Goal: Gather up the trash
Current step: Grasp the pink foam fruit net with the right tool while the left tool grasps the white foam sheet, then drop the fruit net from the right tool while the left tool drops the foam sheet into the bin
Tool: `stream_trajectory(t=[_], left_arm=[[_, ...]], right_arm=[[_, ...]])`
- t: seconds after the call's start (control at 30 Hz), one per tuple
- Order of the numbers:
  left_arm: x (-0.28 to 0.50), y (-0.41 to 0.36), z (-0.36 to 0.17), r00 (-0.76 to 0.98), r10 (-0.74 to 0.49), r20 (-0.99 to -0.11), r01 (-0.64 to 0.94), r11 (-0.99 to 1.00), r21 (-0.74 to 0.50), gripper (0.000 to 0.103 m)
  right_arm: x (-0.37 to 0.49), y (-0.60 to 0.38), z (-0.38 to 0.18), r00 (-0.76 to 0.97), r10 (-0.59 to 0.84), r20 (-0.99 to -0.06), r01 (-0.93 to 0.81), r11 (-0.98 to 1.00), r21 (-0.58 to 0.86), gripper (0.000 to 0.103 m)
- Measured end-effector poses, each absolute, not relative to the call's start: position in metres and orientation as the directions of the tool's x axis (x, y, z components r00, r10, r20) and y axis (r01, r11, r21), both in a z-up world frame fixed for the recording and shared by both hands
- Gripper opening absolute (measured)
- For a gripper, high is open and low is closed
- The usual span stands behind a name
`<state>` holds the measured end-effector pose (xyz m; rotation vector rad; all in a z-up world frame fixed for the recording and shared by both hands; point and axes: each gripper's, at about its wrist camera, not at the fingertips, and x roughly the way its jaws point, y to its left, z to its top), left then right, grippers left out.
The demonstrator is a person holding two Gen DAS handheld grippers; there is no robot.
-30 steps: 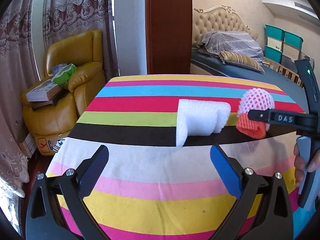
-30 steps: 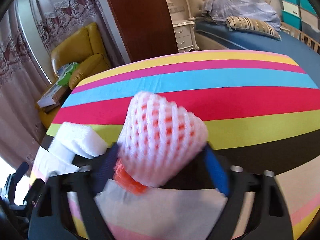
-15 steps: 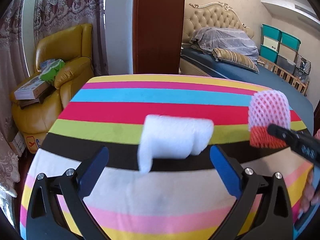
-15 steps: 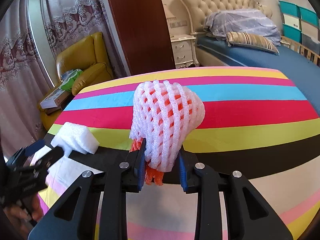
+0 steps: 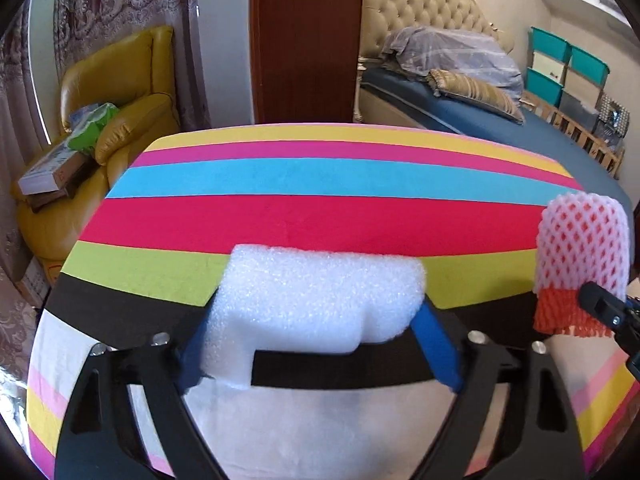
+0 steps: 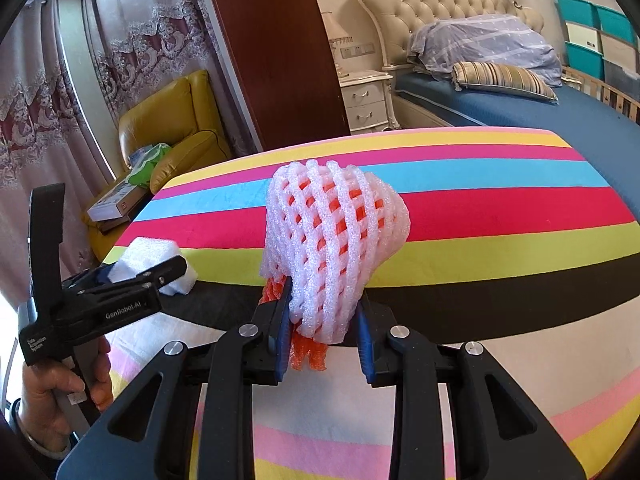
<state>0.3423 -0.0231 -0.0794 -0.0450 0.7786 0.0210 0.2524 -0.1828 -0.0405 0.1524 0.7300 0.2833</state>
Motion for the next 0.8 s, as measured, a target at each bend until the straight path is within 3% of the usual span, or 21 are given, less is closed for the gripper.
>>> stream_trajectory(t=[0.8], left_arm=[[0.241, -0.055, -0.072, 0.784, -0.045, -0.619, 0.035, 0.999, -0.028, 0.084]], right_arm=[[0.194, -0.189, -0.041, 0.701, 0.255, -0.666, -0.245, 0.963, 0.112, 0.028]])
